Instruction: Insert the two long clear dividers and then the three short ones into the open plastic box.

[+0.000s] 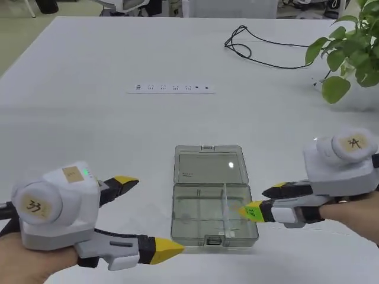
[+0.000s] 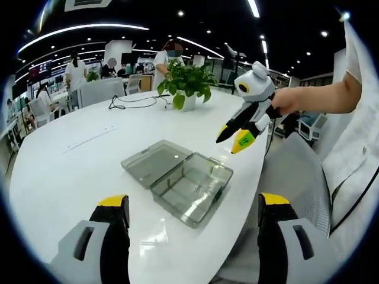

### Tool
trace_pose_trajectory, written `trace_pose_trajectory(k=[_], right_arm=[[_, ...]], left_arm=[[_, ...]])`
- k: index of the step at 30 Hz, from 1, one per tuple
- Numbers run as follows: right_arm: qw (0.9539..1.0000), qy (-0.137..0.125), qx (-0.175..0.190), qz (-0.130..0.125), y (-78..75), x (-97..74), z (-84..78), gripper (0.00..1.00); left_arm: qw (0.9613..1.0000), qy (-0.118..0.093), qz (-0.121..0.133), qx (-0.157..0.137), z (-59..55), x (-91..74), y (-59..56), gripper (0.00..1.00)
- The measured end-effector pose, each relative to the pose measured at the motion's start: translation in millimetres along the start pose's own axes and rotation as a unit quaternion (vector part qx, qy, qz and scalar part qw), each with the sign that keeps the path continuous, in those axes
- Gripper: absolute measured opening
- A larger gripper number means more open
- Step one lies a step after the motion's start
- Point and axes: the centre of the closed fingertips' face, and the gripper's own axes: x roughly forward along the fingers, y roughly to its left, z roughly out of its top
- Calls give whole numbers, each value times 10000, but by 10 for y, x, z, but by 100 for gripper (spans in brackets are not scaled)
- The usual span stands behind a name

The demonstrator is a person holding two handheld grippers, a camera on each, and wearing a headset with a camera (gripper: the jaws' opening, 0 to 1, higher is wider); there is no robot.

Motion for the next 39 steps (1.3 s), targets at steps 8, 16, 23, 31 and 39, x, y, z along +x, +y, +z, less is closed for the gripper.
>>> trace_pose_trajectory(k=[8,16,23,31,39], right_arm=[[9966,-99,-802,171,-4,-143,-138,58],[9911,-410,-1235,279,-36,-244,-241,65],[9849,-604,-1591,306,-66,-290,-351,69],[9837,-684,-1649,214,-99,-328,-414,72],[9852,-818,-1500,137,-82,-364,-413,71]], left_arm=[[9998,171,97,-57,-114,-23,54,91],[9981,528,275,-131,-316,-20,198,90],[9937,1017,390,-267,-568,-31,341,83],[9843,1630,549,-398,-839,17,489,71],[9735,2175,619,-335,-1074,122,571,59]])
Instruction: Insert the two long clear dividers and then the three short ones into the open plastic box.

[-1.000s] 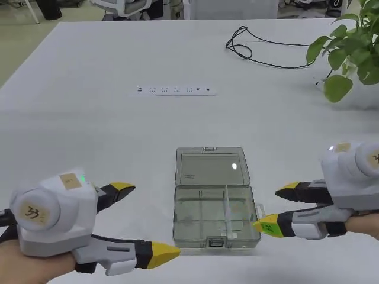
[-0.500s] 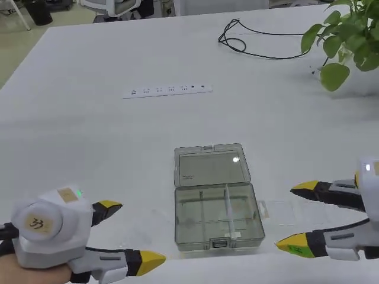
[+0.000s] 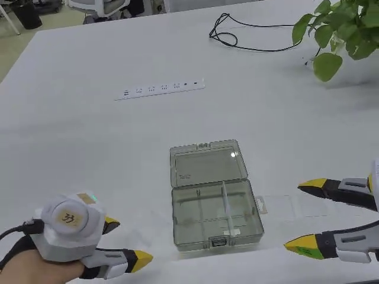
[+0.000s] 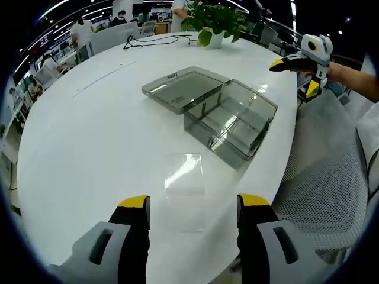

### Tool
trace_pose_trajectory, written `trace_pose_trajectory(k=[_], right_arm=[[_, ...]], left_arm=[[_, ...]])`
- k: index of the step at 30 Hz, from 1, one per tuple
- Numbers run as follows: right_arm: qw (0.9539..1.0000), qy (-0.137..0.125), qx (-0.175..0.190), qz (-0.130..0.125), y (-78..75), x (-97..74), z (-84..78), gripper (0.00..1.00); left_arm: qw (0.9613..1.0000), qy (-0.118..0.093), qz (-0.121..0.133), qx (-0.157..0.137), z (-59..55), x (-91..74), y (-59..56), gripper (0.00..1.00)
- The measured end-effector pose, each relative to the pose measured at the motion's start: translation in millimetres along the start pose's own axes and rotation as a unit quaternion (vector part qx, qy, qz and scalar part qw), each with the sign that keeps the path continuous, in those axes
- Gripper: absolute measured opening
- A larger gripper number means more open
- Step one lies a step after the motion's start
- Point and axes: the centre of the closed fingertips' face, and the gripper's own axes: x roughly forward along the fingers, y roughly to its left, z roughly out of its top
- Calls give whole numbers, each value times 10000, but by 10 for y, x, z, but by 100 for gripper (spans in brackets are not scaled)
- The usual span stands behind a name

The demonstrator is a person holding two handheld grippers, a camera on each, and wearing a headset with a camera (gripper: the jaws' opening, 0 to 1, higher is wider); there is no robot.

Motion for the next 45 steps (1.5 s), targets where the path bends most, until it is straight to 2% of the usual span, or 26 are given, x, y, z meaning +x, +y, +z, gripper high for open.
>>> trace_pose_trajectory(k=[3,5,6,9,13,20,23,27,35,45], right_arm=[[10000,-41,19,-21,-1,-7,13,70],[10000,-57,36,-25,-1,-16,19,70],[10000,-80,38,-36,-6,-21,26,70],[9999,-89,59,-64,-19,-30,30,69],[9999,-121,76,-81,-35,-38,43,69],[9997,-188,103,-114,-74,-43,74,69],[9997,-193,103,-116,-83,-36,76,68],[9996,-203,107,-139,-97,-30,83,68],[9997,-219,103,-95,-96,-23,90,68],[10000,-70,-17,-40,-60,-23,26,69]], left_arm=[[9997,260,30,-41,-78,60,18,55],[9996,279,25,-15,-78,96,23,52],[9990,431,79,-37,-118,105,38,50],[9984,549,101,-75,-163,150,58,48],[9979,606,133,-173,-180,173,72,45],[9970,748,206,-58,-201,186,100,39],[9953,887,341,182,-219,194,124,36],[9936,1014,445,202,-214,199,117,35],[9926,1117,472,91,-216,193,140,33],[9927,1123,426,52,-218,185,149,32]])
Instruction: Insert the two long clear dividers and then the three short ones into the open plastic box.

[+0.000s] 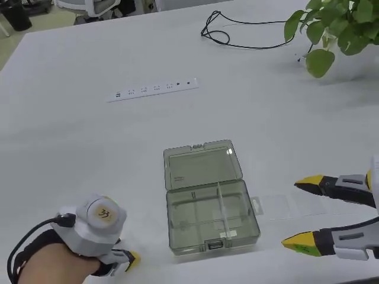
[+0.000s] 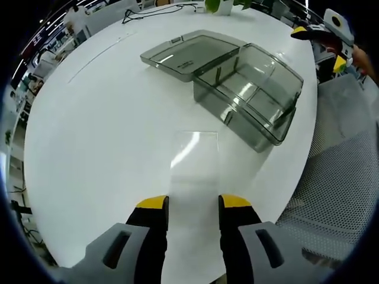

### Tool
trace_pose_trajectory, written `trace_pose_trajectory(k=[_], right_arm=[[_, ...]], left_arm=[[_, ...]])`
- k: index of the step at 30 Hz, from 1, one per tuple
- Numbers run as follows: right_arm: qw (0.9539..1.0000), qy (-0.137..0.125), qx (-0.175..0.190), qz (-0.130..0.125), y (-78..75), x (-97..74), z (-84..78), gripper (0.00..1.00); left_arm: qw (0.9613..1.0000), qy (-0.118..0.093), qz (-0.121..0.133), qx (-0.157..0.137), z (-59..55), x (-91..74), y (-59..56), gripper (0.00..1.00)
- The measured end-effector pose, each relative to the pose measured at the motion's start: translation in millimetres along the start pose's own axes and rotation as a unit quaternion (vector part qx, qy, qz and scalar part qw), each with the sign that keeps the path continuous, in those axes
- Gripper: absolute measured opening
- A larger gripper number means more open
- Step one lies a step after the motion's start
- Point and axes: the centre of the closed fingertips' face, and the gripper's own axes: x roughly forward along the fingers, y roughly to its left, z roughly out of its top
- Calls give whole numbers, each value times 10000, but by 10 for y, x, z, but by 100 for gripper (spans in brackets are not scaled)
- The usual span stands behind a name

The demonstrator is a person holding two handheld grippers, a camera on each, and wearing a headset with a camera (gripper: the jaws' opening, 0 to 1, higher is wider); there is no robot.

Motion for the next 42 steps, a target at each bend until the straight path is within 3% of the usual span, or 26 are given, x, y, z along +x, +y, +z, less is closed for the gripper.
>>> trace_pose_trajectory(k=[10,24,30,42], right_arm=[[10000,37,-33,-38,2,-21,-26,70],[9999,93,-49,-37,29,-45,-47,72],[9999,116,-68,-41,37,-53,-23,74],[9998,155,-112,-40,58,-56,78,75]], left_arm=[[9997,1,-201,-125,4,-6,-20,31],[9959,-252,-495,-715,9,-39,-105,30],[9908,-505,-628,-1088,49,-106,-124,30],[9803,-1017,-692,-1543,139,-315,-77,30]])
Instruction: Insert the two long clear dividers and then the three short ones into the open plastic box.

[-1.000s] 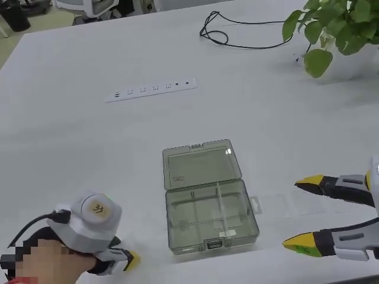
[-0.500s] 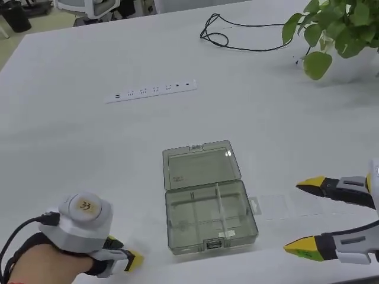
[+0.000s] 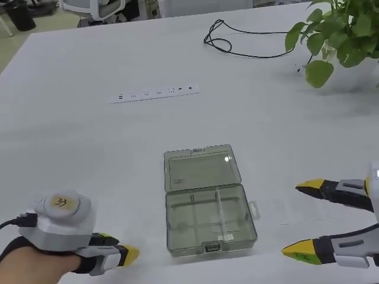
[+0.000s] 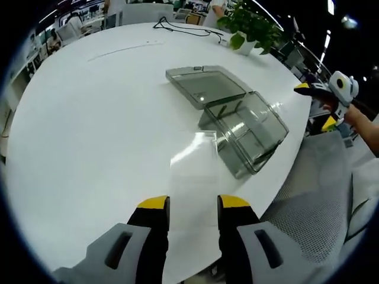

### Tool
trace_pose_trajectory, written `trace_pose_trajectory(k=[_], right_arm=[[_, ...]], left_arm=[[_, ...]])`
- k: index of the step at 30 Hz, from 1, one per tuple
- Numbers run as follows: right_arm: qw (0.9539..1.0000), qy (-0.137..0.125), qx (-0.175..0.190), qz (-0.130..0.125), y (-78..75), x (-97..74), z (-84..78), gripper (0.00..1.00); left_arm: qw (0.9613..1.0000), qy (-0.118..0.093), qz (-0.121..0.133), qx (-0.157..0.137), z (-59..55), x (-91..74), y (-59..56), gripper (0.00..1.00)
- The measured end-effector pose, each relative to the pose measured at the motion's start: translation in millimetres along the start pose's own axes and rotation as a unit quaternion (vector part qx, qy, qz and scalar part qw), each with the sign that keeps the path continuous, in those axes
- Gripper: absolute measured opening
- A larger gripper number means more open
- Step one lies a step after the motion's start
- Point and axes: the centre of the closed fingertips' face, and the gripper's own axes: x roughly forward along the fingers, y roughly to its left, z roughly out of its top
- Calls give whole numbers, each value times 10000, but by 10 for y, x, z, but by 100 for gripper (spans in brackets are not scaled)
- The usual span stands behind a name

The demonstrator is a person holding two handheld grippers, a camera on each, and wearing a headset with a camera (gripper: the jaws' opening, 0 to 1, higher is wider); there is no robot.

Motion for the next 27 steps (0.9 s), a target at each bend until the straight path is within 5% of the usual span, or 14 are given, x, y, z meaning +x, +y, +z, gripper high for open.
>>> trace_pose_trajectory(k=[6,15,20,27], right_arm=[[10000,-29,17,-1,33,7,97,75],[9997,-149,190,-67,59,42,317,71],[9987,-146,485,-107,54,62,449,68],[9957,-566,716,-174,143,157,869,63]], left_arm=[[9991,-366,-125,-177,137,-123,-66,30],[9940,-980,-404,-283,445,-278,-322,30],[9856,-1456,-724,-457,662,-346,-527,30],[9750,-1910,-1009,-521,888,-418,-763,30]])
